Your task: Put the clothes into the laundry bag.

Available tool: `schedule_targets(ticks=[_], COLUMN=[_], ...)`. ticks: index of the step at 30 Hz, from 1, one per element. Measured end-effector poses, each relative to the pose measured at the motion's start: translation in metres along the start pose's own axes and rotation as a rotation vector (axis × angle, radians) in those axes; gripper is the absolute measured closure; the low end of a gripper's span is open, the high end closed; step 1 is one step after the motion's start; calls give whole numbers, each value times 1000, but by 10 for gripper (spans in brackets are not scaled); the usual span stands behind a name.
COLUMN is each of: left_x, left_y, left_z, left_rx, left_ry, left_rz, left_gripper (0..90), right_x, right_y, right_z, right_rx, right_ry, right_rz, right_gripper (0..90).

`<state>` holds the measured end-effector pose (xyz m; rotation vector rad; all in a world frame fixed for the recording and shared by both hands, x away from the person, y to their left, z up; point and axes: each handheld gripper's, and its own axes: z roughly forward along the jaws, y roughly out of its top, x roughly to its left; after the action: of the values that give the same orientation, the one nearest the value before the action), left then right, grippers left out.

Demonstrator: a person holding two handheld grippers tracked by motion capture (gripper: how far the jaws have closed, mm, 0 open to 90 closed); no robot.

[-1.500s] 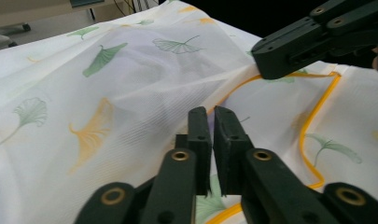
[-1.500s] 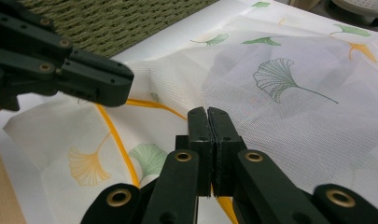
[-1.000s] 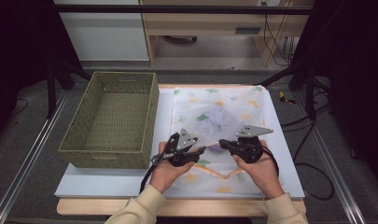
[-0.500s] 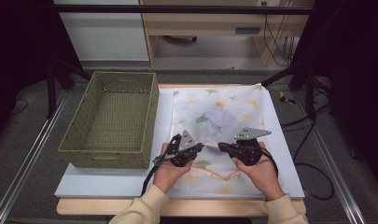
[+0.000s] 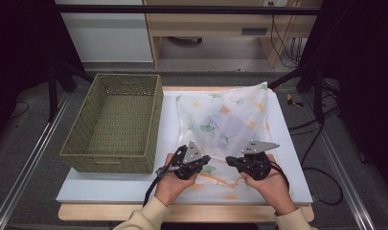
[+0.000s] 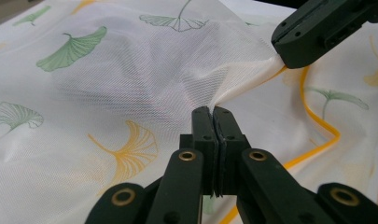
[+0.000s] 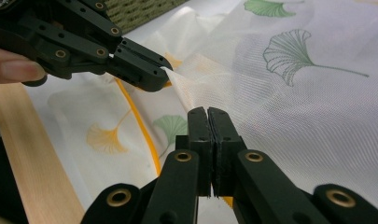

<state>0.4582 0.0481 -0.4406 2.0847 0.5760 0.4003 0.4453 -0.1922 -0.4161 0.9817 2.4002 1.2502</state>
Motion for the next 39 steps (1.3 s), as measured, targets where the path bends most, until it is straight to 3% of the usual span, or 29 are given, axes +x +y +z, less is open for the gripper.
schedule_targets(ticks=[8,16,23,33,39], left_x=[-11,-13,-16,-20,-20], left_y=[-4,-15,-19,-24,-26], left_z=[1,8,14,19,21], left_rx=[30,82,116,136,128], left_ry=[-14,-43,-55,-60,-57], left_rz=[28,34,43,50,33], left_gripper=[884,884,883,883,880], right_x=[3,5,3,2,1], right_y=[-14,-22,-27,-31,-33], right_z=[0,10,15,18,20], right_rx=[47,113,163,199,209], right_ry=[7,15,26,34,35], right_rz=[-16,-33,-20,-10,-7], right_gripper=[892,892,891,890,888])
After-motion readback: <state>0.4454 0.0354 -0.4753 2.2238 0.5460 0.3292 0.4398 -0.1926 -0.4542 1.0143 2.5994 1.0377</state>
